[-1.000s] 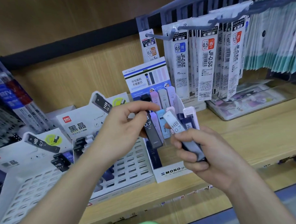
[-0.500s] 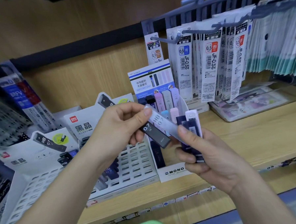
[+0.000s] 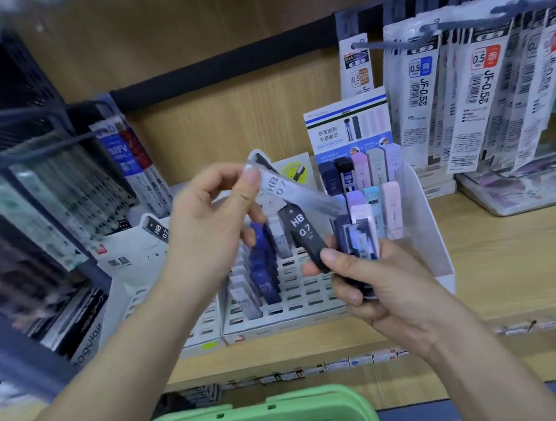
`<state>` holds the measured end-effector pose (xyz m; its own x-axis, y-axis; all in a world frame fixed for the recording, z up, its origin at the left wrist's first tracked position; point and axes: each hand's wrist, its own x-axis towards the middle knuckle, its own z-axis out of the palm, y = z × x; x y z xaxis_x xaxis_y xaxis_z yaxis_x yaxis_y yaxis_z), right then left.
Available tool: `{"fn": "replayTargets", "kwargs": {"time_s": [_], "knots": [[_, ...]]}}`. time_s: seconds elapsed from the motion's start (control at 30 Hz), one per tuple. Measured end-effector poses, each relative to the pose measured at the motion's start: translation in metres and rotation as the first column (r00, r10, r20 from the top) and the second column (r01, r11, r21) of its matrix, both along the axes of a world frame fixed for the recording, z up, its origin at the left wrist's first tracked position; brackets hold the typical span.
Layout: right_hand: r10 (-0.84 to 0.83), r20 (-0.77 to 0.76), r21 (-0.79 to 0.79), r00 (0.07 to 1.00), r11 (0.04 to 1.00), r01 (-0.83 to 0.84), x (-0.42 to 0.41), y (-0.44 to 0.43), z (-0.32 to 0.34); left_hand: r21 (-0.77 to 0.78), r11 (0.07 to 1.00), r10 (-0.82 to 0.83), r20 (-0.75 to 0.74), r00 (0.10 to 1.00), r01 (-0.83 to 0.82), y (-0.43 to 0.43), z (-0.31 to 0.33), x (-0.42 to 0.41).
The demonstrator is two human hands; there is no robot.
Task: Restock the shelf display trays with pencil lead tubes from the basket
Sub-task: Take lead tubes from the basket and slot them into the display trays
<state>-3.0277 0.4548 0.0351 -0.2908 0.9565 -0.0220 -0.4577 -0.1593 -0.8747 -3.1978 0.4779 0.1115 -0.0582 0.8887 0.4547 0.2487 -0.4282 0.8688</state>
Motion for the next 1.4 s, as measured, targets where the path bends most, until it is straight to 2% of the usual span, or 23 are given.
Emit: {"fn": "replayTargets", "kwargs": {"time_s": [0.1,0.27,0.37,0.5,0.63,0.77,0.9,1.23,1.3,1.37,1.4], "knots": [[-0.044,0.014,-0.055,0.999,0.997,0.045,-0.008,0.0,-0.001,0.018,0.988,0.151,0.048,0.987,-0.152,-0.001,0.017,-0.039],[-0.039,0.029,-0.137,0.999,0.99,0.043,-0.026,-0.001,-0.004,0.015,0.969,0.248,0.019,0.969,-0.248,-0.008,0.012,-0.084],[-0.062,0.044,-0.188,0.997,0.98,0.069,-0.033,-0.002,-0.006,-0.02,0.977,0.215,0.002,0.977,-0.215,-0.009,0.004,-0.097],[-0.156,0.049,-0.175,0.987,0.971,0.163,-0.034,0.0,-0.003,-0.031,0.996,0.081,-0.056,0.995,-0.083,-0.008,-0.002,-0.09],[-0.278,-0.024,-0.187,0.96,0.945,0.269,-0.026,0.003,0.002,-0.05,0.993,0.097,-0.165,0.982,-0.106,0.009,-0.014,-0.061],[-0.28,-0.039,-0.186,0.959,0.945,0.269,-0.023,0.003,0.0,-0.029,0.989,0.122,-0.407,0.905,-0.146,0.042,-0.027,-0.041],[-0.274,-0.039,-0.178,0.961,0.948,0.264,-0.021,0.006,-0.003,-0.025,0.99,0.097,-0.609,0.787,-0.142,0.057,-0.037,-0.03],[-0.243,-0.064,-0.186,0.968,0.956,0.227,-0.012,0.011,-0.008,-0.084,0.993,-0.013,-0.764,0.645,-0.08,0.061,-0.033,-0.029],[-0.231,-0.068,-0.189,0.97,0.958,0.215,-0.011,0.012,-0.008,-0.099,0.993,-0.045,-0.806,0.59,-0.059,0.062,-0.033,-0.025],[-0.217,-0.065,-0.181,0.974,0.962,0.203,-0.011,0.013,-0.008,-0.084,0.994,-0.034,-0.833,0.552,-0.065,0.065,-0.034,-0.021],[-0.211,-0.056,-0.171,0.976,0.965,0.198,-0.011,0.013,-0.009,-0.06,0.994,-0.001,-0.827,0.562,-0.087,0.068,-0.034,-0.019]]}}
